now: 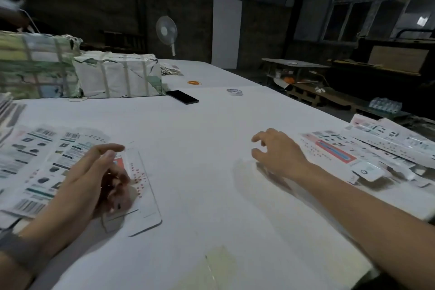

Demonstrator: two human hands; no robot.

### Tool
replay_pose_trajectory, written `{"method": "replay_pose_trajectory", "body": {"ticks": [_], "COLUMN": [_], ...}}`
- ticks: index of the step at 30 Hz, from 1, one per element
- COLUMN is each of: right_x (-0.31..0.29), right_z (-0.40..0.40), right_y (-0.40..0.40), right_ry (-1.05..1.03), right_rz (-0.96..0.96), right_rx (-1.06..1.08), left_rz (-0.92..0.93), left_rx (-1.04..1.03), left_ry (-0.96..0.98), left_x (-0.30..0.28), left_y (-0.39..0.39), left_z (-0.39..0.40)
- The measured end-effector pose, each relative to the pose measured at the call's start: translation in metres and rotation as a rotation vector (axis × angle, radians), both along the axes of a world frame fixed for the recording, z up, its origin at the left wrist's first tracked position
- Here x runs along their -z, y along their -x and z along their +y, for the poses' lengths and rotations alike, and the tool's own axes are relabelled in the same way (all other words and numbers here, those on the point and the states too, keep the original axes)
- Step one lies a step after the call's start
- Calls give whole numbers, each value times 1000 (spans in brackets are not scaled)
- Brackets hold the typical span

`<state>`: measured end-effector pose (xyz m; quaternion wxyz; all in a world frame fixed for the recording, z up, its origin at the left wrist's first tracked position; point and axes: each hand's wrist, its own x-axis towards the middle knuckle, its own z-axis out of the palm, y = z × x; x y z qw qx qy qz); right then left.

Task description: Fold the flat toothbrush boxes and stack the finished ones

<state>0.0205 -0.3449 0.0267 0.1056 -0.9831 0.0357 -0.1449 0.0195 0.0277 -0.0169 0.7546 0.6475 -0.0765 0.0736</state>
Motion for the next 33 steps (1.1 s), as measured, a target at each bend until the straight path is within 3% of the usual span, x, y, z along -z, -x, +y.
{"method": "replay_pose_trajectory", "body": {"ticks": [6,10,12,16,20,27,30,33], "right_x": [11,15,23,36,37,36,34,31], "right_z": [175,244,254,254,252,245,243,240], "right_y": [-7,-17,-18,-15,-16,-23,-23,-25], "right_ry": [-303,-418,-433,-238,-274,-661,-842,-1163], "right_rz": [109,103,92,48,47,15,0,16], "right_rx": [-424,-483,-445,-442,-473,-453,-396,-354], "left_rz": [23,-49,-51,-41,-38,-18,-44,-92], "left_rx": [-17,-207,-273,-306,-304,-260,-299,-340], "left_ry": [6,-26,-17,-90,-110,-137,-265,-407], "left_x": [-10,-12,-13,-13,-13,-8,-6,-5], "left_y": [11,11,9,7,8,7,8,9], "left_z": [-8,-3,0,0,0,-1,-2,1]}}
